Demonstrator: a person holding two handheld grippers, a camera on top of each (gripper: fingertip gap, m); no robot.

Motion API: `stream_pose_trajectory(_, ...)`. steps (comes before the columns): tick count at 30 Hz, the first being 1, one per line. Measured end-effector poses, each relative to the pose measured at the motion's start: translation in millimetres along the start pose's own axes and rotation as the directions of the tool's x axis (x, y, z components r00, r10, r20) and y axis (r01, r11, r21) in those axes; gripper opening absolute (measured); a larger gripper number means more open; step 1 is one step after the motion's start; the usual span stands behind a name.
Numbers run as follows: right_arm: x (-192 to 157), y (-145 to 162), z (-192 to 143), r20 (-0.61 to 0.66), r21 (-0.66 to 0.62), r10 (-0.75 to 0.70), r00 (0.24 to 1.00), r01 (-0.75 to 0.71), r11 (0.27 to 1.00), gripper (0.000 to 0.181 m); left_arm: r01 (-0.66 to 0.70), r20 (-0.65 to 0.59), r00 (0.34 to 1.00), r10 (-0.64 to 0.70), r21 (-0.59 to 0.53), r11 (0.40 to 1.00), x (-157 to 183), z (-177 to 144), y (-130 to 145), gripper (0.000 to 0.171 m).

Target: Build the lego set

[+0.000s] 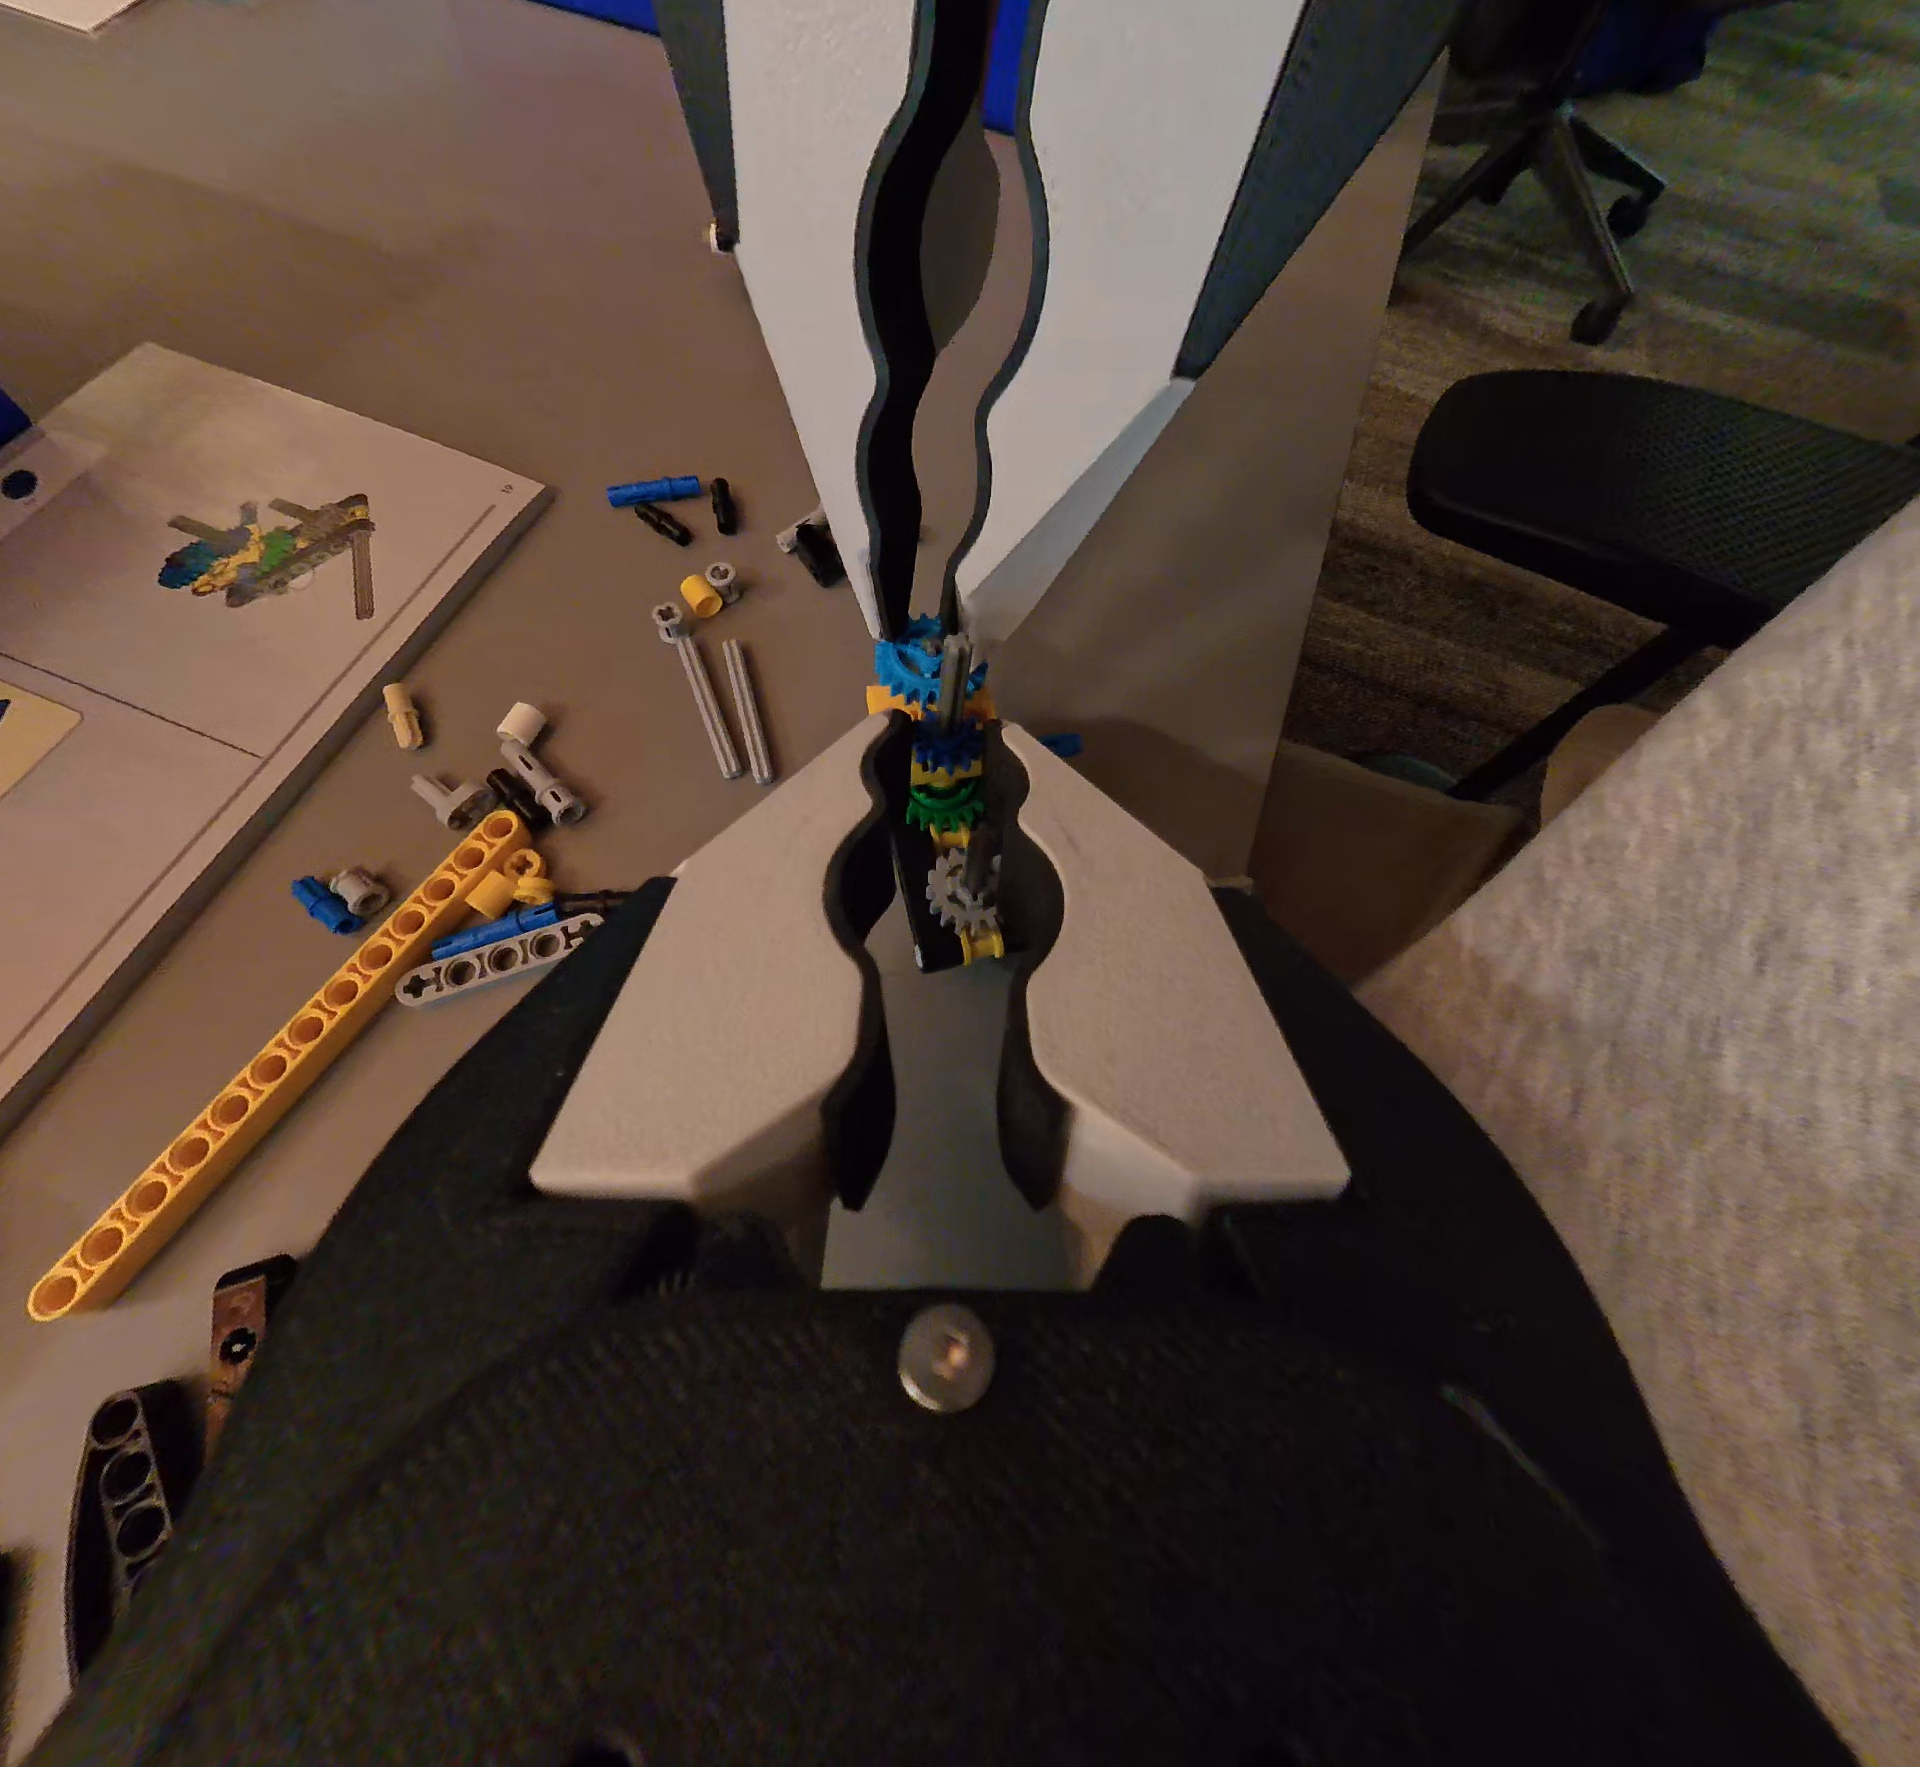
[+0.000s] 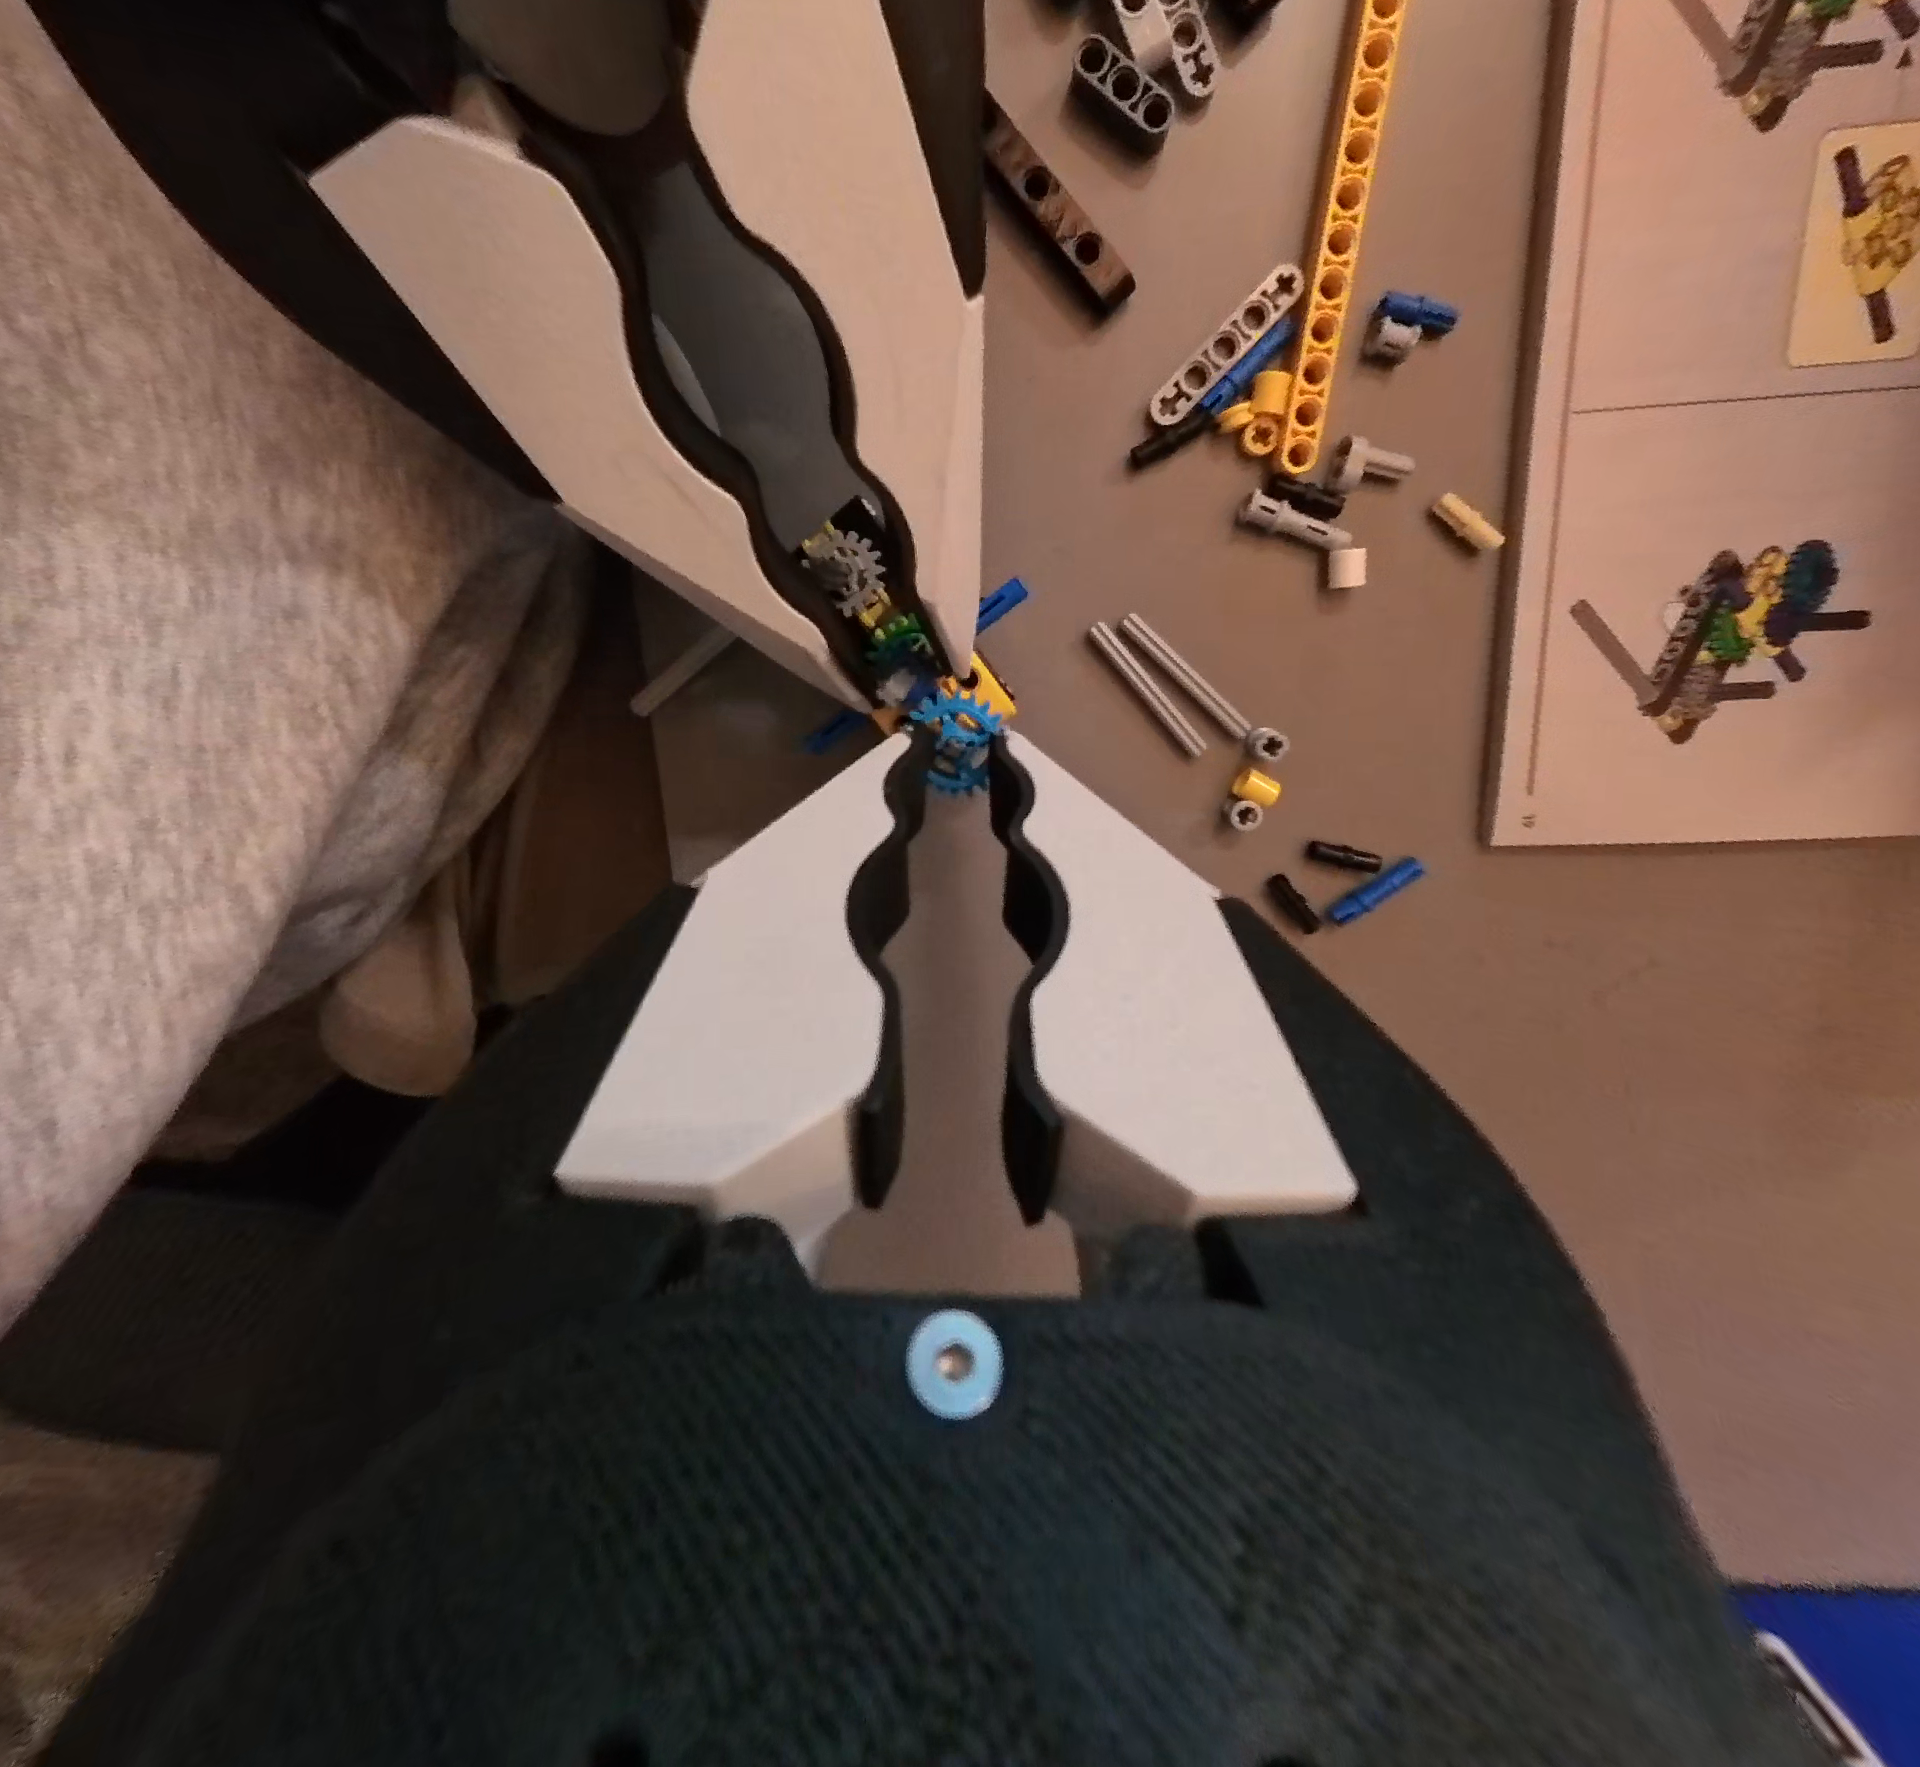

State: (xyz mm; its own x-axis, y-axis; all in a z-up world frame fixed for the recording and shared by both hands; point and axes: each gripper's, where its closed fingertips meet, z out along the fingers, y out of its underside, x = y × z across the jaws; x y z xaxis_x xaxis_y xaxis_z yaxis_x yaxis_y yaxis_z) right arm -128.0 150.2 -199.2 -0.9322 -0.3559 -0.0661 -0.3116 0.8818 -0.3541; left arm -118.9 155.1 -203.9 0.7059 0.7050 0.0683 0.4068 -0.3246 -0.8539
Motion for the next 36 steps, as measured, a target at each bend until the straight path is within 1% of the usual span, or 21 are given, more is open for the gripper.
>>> stream_pose_trajectory(10,0.1,-0.9,0.6,0.002,-0.035,-0.011,1.000,0.011,0.999,0.010,0.004,0.000,1.000,-0.004,0.002,1.000,-0.4,-0.3,-0.3,0.011)
stream_pose_trajectory(20,0.0,-1.5,1.2,-0.008,-0.044,0.002,1.000,-0.003,0.999,0.010,0.006,-0.001,1.000,-0.006,0.005,1.000,-0.5,-0.7,-0.4,0.011)
stream_pose_trajectory(25,0.2,-1.5,1.3,-0.018,-0.045,0.039,0.999,-0.040,0.998,0.010,0.006,0.001,1.000,-0.006,0.004,1.000,-0.5,-0.9,-0.2,0.011)
stream_pose_trajectory(31,2.2,-2.0,0.9,-0.060,-0.004,0.155,0.986,-0.156,0.988,0.008,0.012,0.014,1.000,-0.012,0.006,1.000,-2.7,-2.4,0.3,0.011)
stream_pose_trajectory(35,0.5,-2.3,1.1,-0.084,-0.015,0.151,0.985,-0.153,0.988,0.008,0.021,-0.005,1.000,-0.021,0.011,1.000,-0.9,-4.0,0.2,0.011)
stream_pose_trajectory(36,-0.3,-2.8,1.5,-0.088,-0.022,0.145,0.985,-0.148,0.989,0.004,0.023,-0.009,1.000,-0.023,0.015,1.000,-0.7,-4.6,-0.1,0.011)
